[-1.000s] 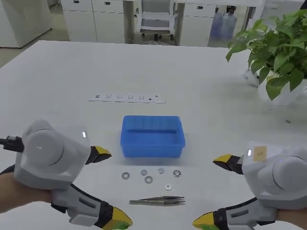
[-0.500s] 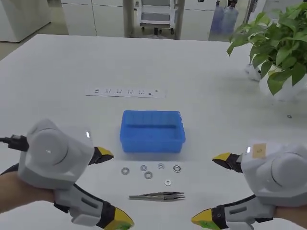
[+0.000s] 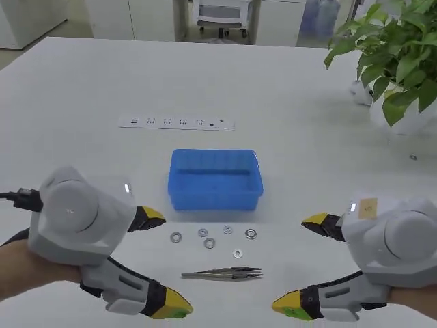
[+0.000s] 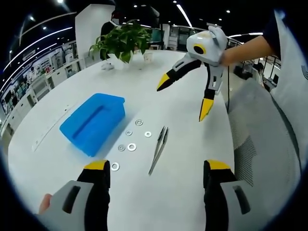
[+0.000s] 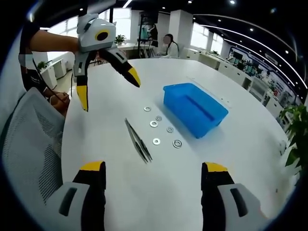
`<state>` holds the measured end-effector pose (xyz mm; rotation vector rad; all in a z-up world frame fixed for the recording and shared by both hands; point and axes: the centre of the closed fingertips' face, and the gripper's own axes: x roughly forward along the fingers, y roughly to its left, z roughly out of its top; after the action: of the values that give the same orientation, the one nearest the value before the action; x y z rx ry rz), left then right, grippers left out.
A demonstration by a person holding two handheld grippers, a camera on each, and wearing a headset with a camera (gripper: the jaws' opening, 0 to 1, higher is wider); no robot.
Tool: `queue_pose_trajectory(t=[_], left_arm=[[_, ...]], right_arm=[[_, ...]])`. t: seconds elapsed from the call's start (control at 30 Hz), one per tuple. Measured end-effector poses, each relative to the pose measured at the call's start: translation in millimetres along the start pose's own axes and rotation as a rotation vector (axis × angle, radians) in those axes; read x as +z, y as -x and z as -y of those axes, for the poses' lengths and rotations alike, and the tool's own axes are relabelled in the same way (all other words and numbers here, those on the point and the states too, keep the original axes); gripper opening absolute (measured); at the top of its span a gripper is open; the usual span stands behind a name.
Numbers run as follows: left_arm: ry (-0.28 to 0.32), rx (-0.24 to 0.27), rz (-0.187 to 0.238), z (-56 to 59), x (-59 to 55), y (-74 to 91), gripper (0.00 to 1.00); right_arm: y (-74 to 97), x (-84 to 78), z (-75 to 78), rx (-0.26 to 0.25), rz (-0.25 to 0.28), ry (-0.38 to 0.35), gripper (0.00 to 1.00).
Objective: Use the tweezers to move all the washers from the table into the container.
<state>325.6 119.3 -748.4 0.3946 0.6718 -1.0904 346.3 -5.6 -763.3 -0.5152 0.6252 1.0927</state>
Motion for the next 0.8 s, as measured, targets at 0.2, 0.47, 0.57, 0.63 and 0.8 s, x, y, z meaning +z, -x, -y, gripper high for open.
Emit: queue_pose_trajectory(t=[0.2,0.47,0.57,0.63,0.8], left_arm=[[0.009,-0.009,-0.019,-0.9,-6.4,-6.1,0.83],[0.025,-0.007,-0.017,-1.6,-11.4,-12.5,0.78],[0.029,-0.011,-0.016,-2.5,-12.0,-15.4,0.77],[0.054,-0.036,-0.007,0.5,-10.8,-17.7,0.75],[0.044,-0.04,-0.026,0.2,-13.9,-23.8,0.69]], right_arm=[[-4.7,-3.1,0.0,0.011,-0.01,-0.008,0.81],[-9.4,-6.1,1.0,0.023,-0.017,-0.015,0.77],[-11.6,-5.6,-1.1,0.034,-0.014,-0.013,0.74],[-13.7,-4.1,-3.9,0.048,-0.007,-0.013,0.7],[-20.3,-0.4,-11.5,0.078,-0.006,0.02,0.6]])
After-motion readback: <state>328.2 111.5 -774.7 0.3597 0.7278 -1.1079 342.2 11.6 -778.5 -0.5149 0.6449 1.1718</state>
